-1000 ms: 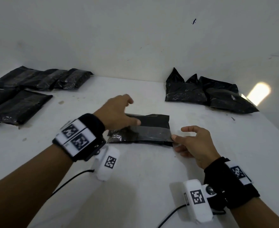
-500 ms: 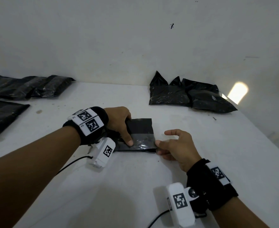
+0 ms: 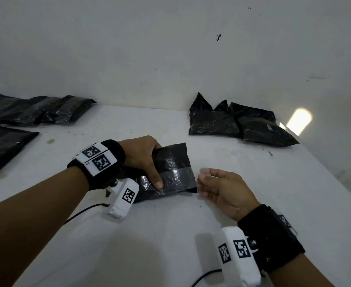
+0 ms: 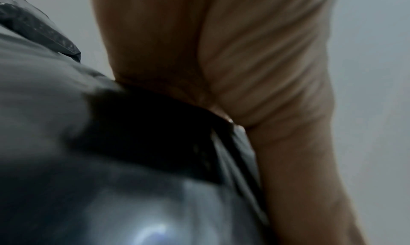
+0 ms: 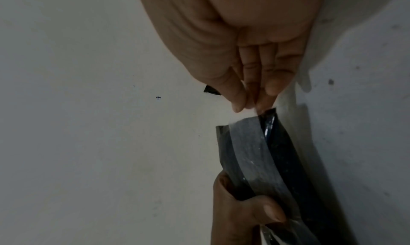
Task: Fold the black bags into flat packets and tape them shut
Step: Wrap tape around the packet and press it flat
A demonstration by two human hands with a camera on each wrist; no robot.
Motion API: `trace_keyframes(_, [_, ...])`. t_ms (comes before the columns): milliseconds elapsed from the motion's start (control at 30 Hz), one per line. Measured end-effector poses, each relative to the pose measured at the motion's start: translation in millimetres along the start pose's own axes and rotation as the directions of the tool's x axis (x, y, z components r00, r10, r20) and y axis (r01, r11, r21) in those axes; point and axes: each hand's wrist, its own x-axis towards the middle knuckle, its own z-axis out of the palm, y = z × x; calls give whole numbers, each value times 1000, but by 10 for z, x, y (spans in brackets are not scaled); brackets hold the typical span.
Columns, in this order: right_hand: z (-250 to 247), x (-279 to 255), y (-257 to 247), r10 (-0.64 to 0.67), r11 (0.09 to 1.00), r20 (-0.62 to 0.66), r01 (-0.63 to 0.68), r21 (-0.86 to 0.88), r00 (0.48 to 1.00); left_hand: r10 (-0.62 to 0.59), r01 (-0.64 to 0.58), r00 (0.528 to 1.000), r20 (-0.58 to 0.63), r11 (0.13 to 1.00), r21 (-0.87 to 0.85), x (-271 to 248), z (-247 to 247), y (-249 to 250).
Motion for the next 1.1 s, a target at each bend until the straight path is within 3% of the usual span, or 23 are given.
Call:
trace_keyframes(300, [101,-58,-99,186,960,176,-217,176,967,198,-209,974,-111,973,-95,-326,-60,83])
trace_keyframes(433, [169,-127,-130,161,964,307,-216,153,938,268,-282,954,-135,954,-99,-446,-88,197])
trace_keyframes(700, [290,-185,-225,100,995,264,-103,-2,959,320,-334,934,-157,939,-76,-590,-114,290])
trace_keyframes(867, [325,-205,-212,138,978,304,-177,106,943,347,-362,920,-183,930,-57,-655,-123,301])
trace_keyframes(1100, [363,-255,-219,96,990,294,-122,73,951,337,-358,919,-206,931,-74,-724,-122,294])
